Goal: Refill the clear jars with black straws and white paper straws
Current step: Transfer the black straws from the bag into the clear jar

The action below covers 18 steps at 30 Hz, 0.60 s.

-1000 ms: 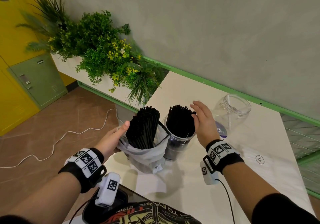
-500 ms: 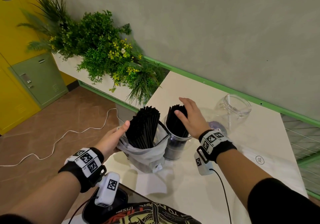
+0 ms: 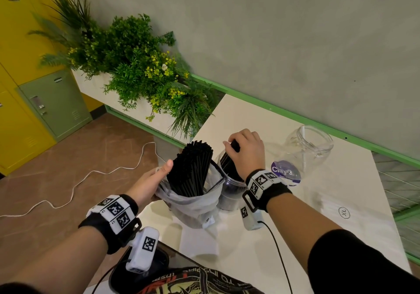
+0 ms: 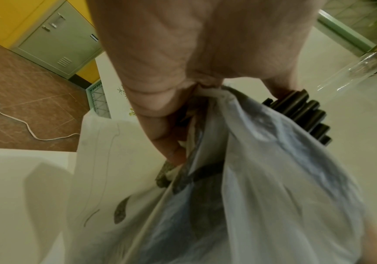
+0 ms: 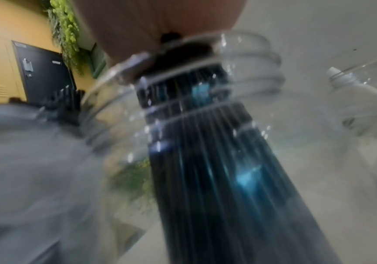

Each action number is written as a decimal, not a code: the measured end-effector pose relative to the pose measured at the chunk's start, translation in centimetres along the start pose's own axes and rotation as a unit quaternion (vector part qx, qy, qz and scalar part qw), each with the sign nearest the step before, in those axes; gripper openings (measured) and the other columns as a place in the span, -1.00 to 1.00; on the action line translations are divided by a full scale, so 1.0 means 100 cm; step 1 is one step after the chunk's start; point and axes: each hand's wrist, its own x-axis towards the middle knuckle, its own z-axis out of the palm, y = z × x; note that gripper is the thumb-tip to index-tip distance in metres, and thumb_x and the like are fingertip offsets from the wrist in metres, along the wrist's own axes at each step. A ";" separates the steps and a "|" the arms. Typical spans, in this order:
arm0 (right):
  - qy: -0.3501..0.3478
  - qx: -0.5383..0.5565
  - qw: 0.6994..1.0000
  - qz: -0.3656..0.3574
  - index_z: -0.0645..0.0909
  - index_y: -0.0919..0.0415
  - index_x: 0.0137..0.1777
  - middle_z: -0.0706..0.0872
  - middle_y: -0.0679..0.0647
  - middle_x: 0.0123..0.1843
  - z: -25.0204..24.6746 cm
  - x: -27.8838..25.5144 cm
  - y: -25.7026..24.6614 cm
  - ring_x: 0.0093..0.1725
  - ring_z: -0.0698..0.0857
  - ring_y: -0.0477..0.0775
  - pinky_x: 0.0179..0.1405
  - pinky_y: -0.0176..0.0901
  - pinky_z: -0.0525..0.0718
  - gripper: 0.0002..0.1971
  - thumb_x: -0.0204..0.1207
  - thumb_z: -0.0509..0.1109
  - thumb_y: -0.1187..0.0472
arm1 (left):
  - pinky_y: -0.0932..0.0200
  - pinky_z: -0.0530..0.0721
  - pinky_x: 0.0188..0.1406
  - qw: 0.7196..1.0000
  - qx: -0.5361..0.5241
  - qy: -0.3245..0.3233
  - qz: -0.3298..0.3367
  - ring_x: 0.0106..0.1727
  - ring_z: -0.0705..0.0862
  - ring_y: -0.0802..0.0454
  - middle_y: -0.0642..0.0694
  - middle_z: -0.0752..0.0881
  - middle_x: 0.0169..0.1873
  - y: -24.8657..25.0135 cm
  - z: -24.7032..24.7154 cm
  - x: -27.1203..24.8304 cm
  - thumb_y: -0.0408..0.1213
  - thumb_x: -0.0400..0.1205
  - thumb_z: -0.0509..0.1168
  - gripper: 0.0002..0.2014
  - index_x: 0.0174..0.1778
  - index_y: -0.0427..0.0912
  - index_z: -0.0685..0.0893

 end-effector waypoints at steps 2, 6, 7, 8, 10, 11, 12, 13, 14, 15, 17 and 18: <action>0.007 -0.001 1.000 0.010 0.67 0.16 -0.11 0.65 0.05 -0.13 -0.006 0.007 0.008 -0.09 0.54 0.19 -0.12 0.04 0.55 -0.82 0.51 0.47 0.04 | -0.31 0.42 0.48 1.000 0.001 -0.002 -0.001 0.41 0.56 -0.11 0.00 0.62 0.38 0.000 -0.001 0.000 0.64 0.01 0.34 -0.08 0.23 0.22 0.61; -0.036 -0.005 0.999 0.031 0.67 0.19 -0.03 0.65 0.08 -0.05 -0.010 0.010 0.022 -0.01 0.52 0.17 -0.01 0.05 0.57 -0.77 0.54 0.44 0.02 | -0.32 0.41 0.49 1.000 0.002 0.001 -0.001 0.44 0.54 -0.11 -0.03 0.59 0.43 -0.002 -0.002 0.001 0.63 0.05 0.34 -0.05 0.32 0.19 0.59; -0.047 -0.004 0.998 0.034 0.67 0.19 -0.01 0.65 0.07 -0.03 -0.010 0.009 0.023 0.01 0.52 0.16 -0.02 0.01 0.56 -0.77 0.55 0.42 0.02 | -0.33 0.40 0.49 1.000 0.003 0.003 -0.002 0.43 0.55 -0.11 -0.02 0.59 0.43 -0.002 -0.003 0.001 0.64 0.05 0.33 -0.06 0.31 0.20 0.59; -0.055 -0.005 0.998 0.037 0.67 0.19 0.00 0.65 0.07 -0.02 -0.010 0.008 0.025 0.02 0.53 0.15 -0.03 -0.01 0.55 -0.77 0.56 0.41 0.01 | -0.33 0.40 0.49 1.000 0.004 0.002 -0.002 0.43 0.55 -0.11 -0.02 0.59 0.42 -0.002 -0.003 0.001 0.64 0.06 0.32 -0.08 0.28 0.21 0.60; -0.065 -0.005 0.997 0.038 0.67 0.20 0.03 0.65 0.07 -0.01 -0.009 0.006 0.027 0.03 0.55 0.14 -0.06 -0.06 0.54 -0.77 0.59 0.38 0.02 | -0.34 0.37 0.51 1.000 0.005 0.001 -0.001 0.46 0.53 -0.11 -0.02 0.58 0.44 -0.003 -0.005 0.002 0.64 0.09 0.32 -0.13 0.24 0.22 0.62; -0.065 -0.002 0.997 0.037 0.67 0.20 0.04 0.65 0.07 -0.01 -0.008 0.006 0.028 0.03 0.56 0.15 -0.06 -0.07 0.53 -0.77 0.60 0.37 0.03 | -0.34 0.36 0.51 1.000 0.004 0.002 -0.001 0.47 0.52 -0.11 -0.02 0.56 0.46 -0.004 -0.005 0.002 0.64 0.10 0.32 -0.11 0.27 0.20 0.62; -0.061 0.002 0.998 0.035 0.67 0.21 0.04 0.64 0.08 -0.02 -0.008 0.006 0.028 0.03 0.56 0.15 -0.05 -0.08 0.52 -0.77 0.61 0.36 0.04 | -0.35 0.36 0.51 1.000 0.004 0.004 -0.002 0.47 0.51 -0.11 -0.03 0.55 0.47 -0.005 -0.006 0.003 0.64 0.11 0.32 -0.06 0.34 0.17 0.60; -0.055 0.006 0.998 0.034 0.67 0.22 0.05 0.64 0.08 -0.02 -0.008 0.007 0.028 0.03 0.55 0.15 -0.03 -0.09 0.51 -0.77 0.61 0.36 0.05 | -0.35 0.37 0.50 1.000 0.003 0.007 -0.002 0.48 0.51 -0.12 -0.04 0.55 0.48 -0.006 -0.007 0.003 0.63 0.10 0.32 -0.01 0.40 0.15 0.56; -0.052 0.009 0.998 0.035 0.66 0.21 0.07 0.64 0.08 0.00 -0.008 0.007 0.028 0.04 0.55 0.15 -0.01 -0.09 0.51 -0.77 0.62 0.34 0.05 | -0.36 0.37 0.50 1.000 0.002 0.010 -0.002 0.48 0.51 -0.12 -0.05 0.55 0.48 -0.006 -0.007 0.002 0.63 0.09 0.33 0.03 0.44 0.12 0.53; -0.053 0.011 0.998 0.039 0.65 0.20 0.11 0.64 0.08 0.03 -0.008 0.007 0.028 0.07 0.55 0.15 0.02 -0.08 0.52 -0.77 0.63 0.33 0.05 | -0.35 0.38 0.50 1.000 0.001 0.011 -0.002 0.48 0.51 -0.12 -0.05 0.55 0.48 -0.005 -0.006 0.002 0.63 0.08 0.34 0.06 0.46 0.11 0.52; -0.079 0.009 0.996 0.048 0.61 0.14 0.23 0.64 0.07 0.13 -0.006 0.009 0.028 0.14 0.54 0.15 0.10 -0.02 0.55 -0.74 0.65 0.29 0.05 | -0.33 0.40 0.49 1.000 -0.002 0.010 -0.002 0.45 0.53 -0.11 -0.03 0.57 0.45 -0.003 -0.004 0.000 0.63 0.03 0.35 0.05 0.41 0.12 0.56; -0.096 0.005 0.994 0.047 0.60 0.11 0.26 0.63 0.08 0.15 -0.005 0.009 0.028 0.16 0.54 0.15 0.10 0.01 0.57 -0.74 0.67 0.26 0.06 | -0.31 0.42 0.48 1.000 -0.003 0.007 -0.002 0.42 0.57 -0.10 -0.03 0.61 0.40 -0.002 -0.003 -0.001 0.63 0.00 0.36 0.00 0.33 0.16 0.60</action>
